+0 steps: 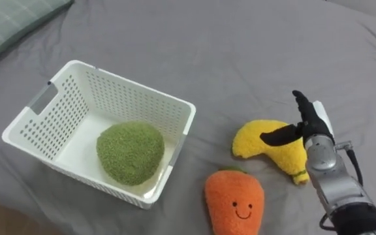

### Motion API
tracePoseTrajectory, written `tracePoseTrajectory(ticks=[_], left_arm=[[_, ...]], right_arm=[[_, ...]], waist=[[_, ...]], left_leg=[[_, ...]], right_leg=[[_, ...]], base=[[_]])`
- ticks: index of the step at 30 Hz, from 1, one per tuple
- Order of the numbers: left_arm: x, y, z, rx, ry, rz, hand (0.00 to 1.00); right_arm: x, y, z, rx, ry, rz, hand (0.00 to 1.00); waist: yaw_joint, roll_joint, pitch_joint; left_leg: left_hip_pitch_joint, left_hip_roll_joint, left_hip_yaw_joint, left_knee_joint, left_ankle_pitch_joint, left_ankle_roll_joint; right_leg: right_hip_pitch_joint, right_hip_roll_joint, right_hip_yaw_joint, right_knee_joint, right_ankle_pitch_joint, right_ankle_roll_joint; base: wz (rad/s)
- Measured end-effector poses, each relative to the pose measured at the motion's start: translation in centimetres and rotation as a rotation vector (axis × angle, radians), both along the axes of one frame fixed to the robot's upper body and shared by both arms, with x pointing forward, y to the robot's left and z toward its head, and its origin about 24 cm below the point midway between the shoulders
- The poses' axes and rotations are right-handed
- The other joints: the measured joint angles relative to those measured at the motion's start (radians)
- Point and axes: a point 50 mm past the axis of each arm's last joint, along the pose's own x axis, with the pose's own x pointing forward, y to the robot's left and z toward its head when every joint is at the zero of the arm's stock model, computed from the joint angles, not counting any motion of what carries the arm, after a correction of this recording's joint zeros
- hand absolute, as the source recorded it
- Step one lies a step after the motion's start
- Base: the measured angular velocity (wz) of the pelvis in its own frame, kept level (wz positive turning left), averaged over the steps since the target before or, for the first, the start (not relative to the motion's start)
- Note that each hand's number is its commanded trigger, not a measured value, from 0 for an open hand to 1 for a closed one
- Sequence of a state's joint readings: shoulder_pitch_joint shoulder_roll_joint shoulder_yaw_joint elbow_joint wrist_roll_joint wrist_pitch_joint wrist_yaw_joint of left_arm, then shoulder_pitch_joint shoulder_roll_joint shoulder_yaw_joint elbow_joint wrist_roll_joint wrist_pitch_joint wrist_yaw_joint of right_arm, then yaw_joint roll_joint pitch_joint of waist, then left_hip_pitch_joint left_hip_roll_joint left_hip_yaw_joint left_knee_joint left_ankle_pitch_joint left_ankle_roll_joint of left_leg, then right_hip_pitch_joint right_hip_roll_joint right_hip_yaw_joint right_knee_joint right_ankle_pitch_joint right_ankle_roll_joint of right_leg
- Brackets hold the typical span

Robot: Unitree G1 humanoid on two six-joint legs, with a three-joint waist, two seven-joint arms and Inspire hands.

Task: Collect toys from the bed

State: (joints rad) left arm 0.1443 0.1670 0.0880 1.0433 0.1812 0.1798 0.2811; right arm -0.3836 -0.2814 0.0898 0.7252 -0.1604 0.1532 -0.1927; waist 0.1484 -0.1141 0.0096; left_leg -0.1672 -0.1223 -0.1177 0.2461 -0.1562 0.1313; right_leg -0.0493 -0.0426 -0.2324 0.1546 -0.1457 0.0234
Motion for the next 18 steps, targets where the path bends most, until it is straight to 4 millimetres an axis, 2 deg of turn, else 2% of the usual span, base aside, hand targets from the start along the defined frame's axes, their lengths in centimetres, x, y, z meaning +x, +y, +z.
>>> tracePoseTrajectory(ticks=[2,5,8,11,18], left_arm=[[-0.1,-0.2,-0.1,-0.019,-0.01,0.018,0.0],[0.5,-0.5,-0.2,-0.034,0.0,-0.001,0.0],[0.7,-0.6,-0.3,-0.046,-0.003,0.002,0.0],[1.3,-0.8,-0.3,-0.055,-0.012,-0.006,0.0],[3.4,-0.9,0.0,-0.057,-0.067,-0.062,0.0]], right_arm=[[0.3,-0.8,-0.3,-0.021,0.041,-0.023,0.0],[0.9,-2.5,0.2,-0.061,0.068,-0.064,0.0],[1.4,-3.3,0.9,-0.098,0.067,-0.077,0.0],[2.0,-3.4,1.2,-0.128,0.072,-0.08,0.0],[1.3,-4.4,0.4,-0.289,0.158,-0.014,0.0]], waist=[[0.006,0.0,0.0009],[0.028,-0.004,0.0055],[0.029,0.0,0.0157],[0.031,0.0,0.0254],[0.079,0.0,0.0286]], left_leg=[[-0.026,0.0,-0.008,0.002,0.001,0.0],[-0.067,0.0,-0.008,0.007,0.003,-0.002],[-0.08,-0.002,-0.026,0.009,0.003,-0.002],[-0.086,-0.002,-0.031,0.008,0.003,-0.003],[-0.114,-0.003,-0.04,0.008,0.004,-0.003]], right_leg=[[-0.024,-0.003,-0.024,0.001,0.0,0.0],[-0.063,-0.007,-0.031,0.0,0.0,-0.001],[-0.072,-0.009,-0.059,0.0,0.0,-0.001],[-0.075,-0.008,-0.069,-0.002,0.0,-0.001],[-0.122,-0.011,-0.07,0.016,-0.007,-0.001]], base=[[0.1],[0.03],[0.14],[0.08],[0.01]])
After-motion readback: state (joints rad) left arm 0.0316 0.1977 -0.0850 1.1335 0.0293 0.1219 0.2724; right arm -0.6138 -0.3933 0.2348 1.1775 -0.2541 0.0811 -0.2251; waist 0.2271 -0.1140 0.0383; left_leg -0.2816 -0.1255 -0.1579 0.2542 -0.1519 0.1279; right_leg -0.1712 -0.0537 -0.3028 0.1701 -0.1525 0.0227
